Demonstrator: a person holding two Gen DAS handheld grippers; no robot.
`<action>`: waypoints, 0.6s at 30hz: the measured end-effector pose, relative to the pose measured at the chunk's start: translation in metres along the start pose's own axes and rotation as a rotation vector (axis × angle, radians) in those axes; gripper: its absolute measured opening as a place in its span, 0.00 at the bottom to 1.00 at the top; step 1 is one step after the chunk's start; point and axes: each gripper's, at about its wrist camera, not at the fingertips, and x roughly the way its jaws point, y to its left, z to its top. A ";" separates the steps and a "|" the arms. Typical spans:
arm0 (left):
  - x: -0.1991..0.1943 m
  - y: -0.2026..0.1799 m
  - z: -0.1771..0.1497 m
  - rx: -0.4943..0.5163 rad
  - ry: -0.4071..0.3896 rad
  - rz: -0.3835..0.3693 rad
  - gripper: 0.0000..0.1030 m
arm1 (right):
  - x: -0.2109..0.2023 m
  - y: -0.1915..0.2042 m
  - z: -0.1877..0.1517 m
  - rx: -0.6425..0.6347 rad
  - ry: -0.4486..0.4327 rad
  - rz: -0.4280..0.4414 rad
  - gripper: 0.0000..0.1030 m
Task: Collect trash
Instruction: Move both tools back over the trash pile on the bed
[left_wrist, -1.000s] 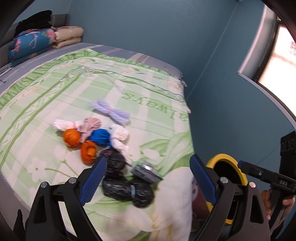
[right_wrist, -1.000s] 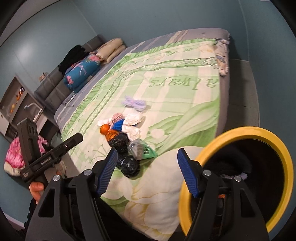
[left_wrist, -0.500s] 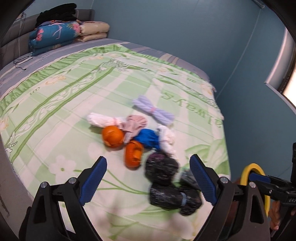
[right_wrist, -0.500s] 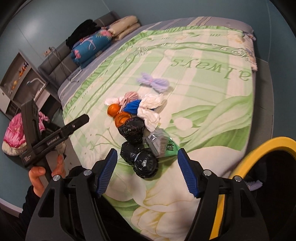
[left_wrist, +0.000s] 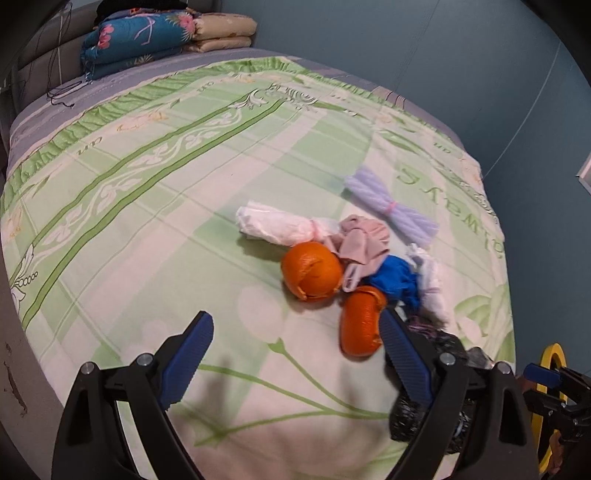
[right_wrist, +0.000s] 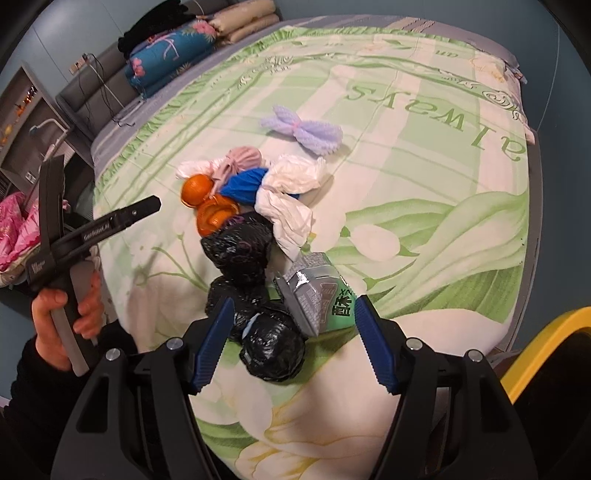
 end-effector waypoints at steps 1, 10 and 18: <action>0.004 0.002 0.001 -0.005 0.005 0.001 0.85 | 0.002 0.000 0.000 -0.002 0.003 -0.003 0.62; 0.032 0.002 0.021 -0.002 0.037 0.000 0.85 | 0.019 0.003 0.007 -0.024 0.028 -0.031 0.62; 0.059 0.001 0.029 -0.033 0.084 -0.020 0.85 | 0.037 0.004 0.006 -0.049 0.065 -0.067 0.62</action>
